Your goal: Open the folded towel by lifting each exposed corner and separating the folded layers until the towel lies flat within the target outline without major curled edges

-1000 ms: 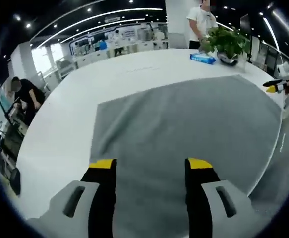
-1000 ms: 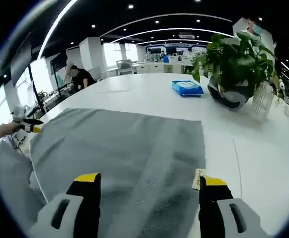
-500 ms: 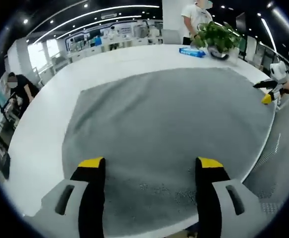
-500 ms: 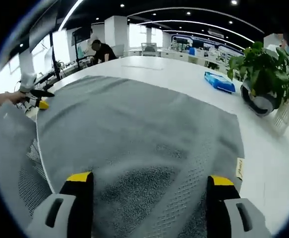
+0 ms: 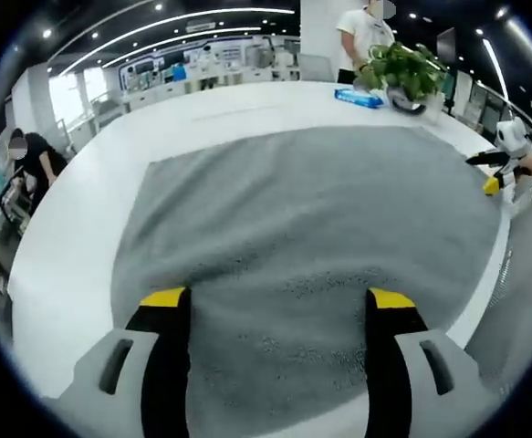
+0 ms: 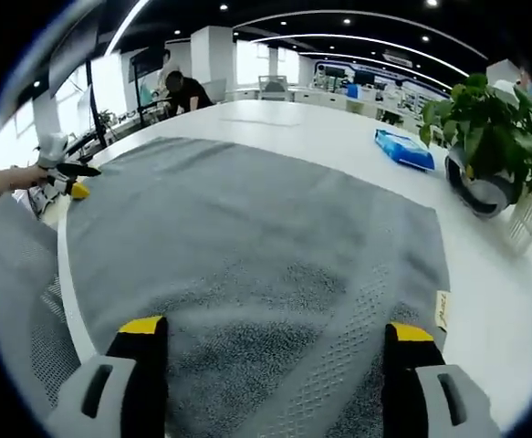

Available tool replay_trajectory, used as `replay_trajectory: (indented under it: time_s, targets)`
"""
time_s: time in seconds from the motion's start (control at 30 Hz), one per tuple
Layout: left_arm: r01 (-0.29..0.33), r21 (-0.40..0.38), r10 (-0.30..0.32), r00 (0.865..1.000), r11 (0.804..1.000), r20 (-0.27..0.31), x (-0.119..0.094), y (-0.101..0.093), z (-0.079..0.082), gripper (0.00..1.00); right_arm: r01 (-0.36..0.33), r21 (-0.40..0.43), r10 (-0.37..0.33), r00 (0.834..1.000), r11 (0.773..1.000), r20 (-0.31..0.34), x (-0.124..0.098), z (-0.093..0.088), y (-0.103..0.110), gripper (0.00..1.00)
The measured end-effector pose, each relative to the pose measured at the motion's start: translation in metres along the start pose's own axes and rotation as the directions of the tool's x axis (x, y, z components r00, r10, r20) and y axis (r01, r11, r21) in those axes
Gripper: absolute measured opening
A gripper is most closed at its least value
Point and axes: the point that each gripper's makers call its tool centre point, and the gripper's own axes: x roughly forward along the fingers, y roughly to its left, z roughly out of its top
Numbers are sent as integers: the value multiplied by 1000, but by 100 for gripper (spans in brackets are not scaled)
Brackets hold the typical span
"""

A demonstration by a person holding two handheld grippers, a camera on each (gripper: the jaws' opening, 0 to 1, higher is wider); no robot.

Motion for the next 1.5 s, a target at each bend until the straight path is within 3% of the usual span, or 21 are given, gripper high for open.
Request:
replay_trajectory:
  time_s: [0.97,1.27,1.5]
  targets:
    - [3,8,-3,1000,1000,-1,63,26,59,78,20,14,-21,996,1000,82,48,52,-53,99]
    - [2,7,-2,1000,1000,15,67,26,63,78,22,16,-23,995,1000,98,55,60,-60,99]
    - [8,-2,-7,998,1000,70,65,25,62,77,26,18,-28,994,999,110,54,61,-60,99]
